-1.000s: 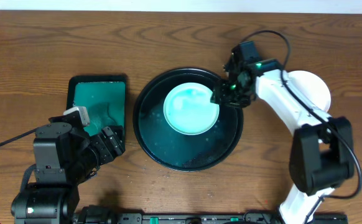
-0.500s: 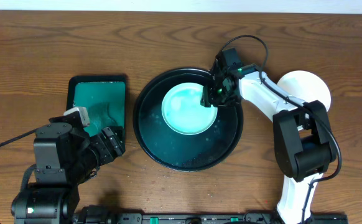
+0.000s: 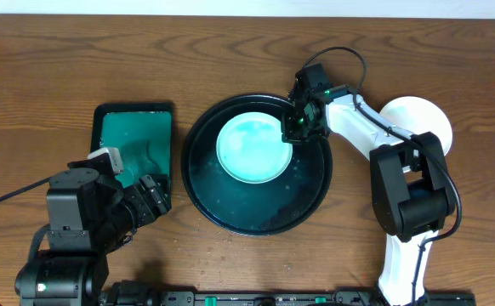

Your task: Clean dirty plates on tray and stack at the side

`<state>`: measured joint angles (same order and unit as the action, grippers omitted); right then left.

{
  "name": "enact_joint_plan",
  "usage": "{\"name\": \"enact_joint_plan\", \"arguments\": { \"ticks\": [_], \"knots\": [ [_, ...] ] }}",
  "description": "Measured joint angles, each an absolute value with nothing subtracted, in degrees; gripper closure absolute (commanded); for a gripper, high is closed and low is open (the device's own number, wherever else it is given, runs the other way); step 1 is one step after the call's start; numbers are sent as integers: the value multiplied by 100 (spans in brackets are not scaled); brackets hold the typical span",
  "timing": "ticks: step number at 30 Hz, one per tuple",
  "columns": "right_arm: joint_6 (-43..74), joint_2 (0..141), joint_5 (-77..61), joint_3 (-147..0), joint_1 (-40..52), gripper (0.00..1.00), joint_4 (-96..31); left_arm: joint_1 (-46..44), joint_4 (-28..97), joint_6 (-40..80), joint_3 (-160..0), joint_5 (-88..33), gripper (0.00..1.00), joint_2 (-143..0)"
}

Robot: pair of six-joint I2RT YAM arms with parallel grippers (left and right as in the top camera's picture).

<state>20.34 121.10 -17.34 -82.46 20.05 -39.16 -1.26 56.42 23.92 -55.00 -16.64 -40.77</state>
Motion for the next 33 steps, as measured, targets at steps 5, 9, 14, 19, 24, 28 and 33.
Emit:
{"name": "enact_joint_plan", "arguments": {
  "ticks": [5,9,14,19,24,28,33],
  "knots": [
    [2014,12147,-2224,-8243,1968,99,-4075,-126,5642,2392,-5500,-1664,18,-4077],
    [2034,12189,-2917,-8180,1951,99,-4320,-126,5645,2392,-5500,-1664,18,-4077],
    [2040,12241,-3728,-8051,1933,98,-4458,-126,5647,2392,-5500,-1664,18,-4077],
    [2014,12230,-4379,-8029,1802,99,-4427,-126,5647,2392,-5500,-1664,18,-4077],
    [1962,12079,-4672,-8029,1678,98,-4425,-126,5647,2392,-5500,-1664,19,-4077],
    [1796,11845,-4827,-8029,1619,99,-4425,-126,5647,2392,-5500,-1664,18,-4077],
    [1492,11507,-4932,-8029,1575,98,-4425,-126,5647,2392,-5500,-1664,18,-4077]
  ]
}}
